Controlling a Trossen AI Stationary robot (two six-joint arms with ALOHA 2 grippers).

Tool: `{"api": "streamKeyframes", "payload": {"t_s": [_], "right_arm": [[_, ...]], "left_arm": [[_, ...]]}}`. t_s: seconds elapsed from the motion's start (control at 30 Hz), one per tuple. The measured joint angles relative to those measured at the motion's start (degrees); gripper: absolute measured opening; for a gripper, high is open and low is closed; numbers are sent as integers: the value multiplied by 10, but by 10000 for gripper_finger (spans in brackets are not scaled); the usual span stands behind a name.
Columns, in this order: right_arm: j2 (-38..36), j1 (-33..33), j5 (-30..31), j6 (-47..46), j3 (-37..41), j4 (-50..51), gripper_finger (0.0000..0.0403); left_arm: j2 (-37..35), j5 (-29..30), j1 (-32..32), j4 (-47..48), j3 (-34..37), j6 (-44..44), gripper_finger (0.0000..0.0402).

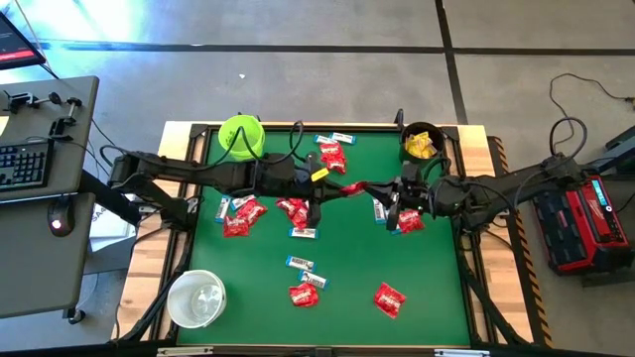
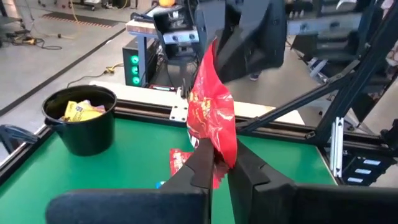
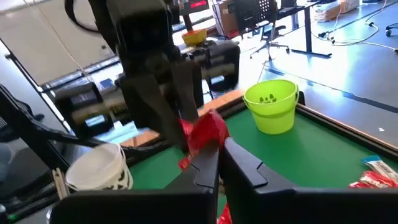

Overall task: Sort candy by brand, put in halloween buckets
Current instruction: Put the red candy into the green bucket

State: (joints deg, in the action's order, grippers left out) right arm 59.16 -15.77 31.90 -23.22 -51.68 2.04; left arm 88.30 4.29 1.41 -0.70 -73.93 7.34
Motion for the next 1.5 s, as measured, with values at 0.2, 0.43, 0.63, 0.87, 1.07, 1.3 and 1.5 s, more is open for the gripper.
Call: {"api": "streamKeyframes", "payload": {"t_s": [0.2,0.43,0.63,0.87,1.07,1.3,1.5], "right_arm": [[0,0,4,-25,0,39,75],[0,0,17,-38,0,60,145],[0,0,17,-38,0,61,149],[0,0,17,-38,0,63,149],[0,0,17,-39,0,66,149],[0,0,17,-39,0,68,149],[0,0,17,-39,0,69,149]], "left_arm": [[-33,10,-16,31,0,10,9],[-90,53,-39,92,0,10,8],[-134,82,-58,135,0,10,7],[-179,150,-80,201,0,16,7],[-216,218,-111,251,0,41,7],[-250,261,-167,320,0,62,7],[-257,266,-235,393,0,86,7]]}}
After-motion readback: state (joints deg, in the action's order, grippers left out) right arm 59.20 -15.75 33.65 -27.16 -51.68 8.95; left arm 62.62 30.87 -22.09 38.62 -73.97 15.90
